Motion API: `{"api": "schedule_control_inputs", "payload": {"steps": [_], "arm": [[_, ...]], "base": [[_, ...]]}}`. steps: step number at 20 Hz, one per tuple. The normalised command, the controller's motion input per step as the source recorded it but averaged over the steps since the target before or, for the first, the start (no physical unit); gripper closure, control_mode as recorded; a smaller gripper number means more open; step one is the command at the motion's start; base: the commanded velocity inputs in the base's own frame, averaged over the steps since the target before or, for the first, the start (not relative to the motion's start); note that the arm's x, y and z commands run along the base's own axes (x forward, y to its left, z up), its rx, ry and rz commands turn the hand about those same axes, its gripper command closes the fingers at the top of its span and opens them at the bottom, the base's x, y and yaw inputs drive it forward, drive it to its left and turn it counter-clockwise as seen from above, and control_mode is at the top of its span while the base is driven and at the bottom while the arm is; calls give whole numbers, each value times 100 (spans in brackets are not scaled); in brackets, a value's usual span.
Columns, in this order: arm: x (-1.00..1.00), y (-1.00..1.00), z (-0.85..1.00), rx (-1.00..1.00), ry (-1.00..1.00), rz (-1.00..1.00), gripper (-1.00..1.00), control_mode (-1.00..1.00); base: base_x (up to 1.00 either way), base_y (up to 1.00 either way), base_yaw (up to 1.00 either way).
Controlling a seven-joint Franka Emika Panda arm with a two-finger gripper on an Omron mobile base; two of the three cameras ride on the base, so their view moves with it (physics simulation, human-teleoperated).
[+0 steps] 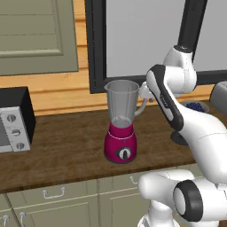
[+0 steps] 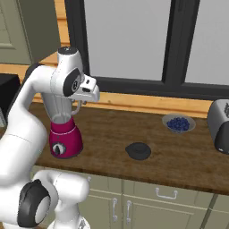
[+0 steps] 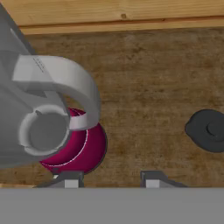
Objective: Close the lid blender by securely placing the lid on top.
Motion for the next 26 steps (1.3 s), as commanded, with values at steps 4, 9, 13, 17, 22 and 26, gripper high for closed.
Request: {"api": "schedule_control_inputs", "payload": {"steps": [4, 9, 13, 17, 22, 26], "arm": [[-13, 2, -3, 0, 0, 0, -100, -100], [-43, -61, -42, 2, -23, -2, -100, -100], [-37, -100, -42, 19, -6, -7, -100, -100], [-2, -100, -60, 19, 5, -28, -100, -100], [3, -80, -45, 23, 20, -37, -100, -100], [32, -59, -25, 19, 35, -35, -100, -100]], "base": [[0, 0, 0], [0, 0, 0], [0, 0, 0], [0, 0, 0], [0, 0, 0], [0, 0, 0]]}}
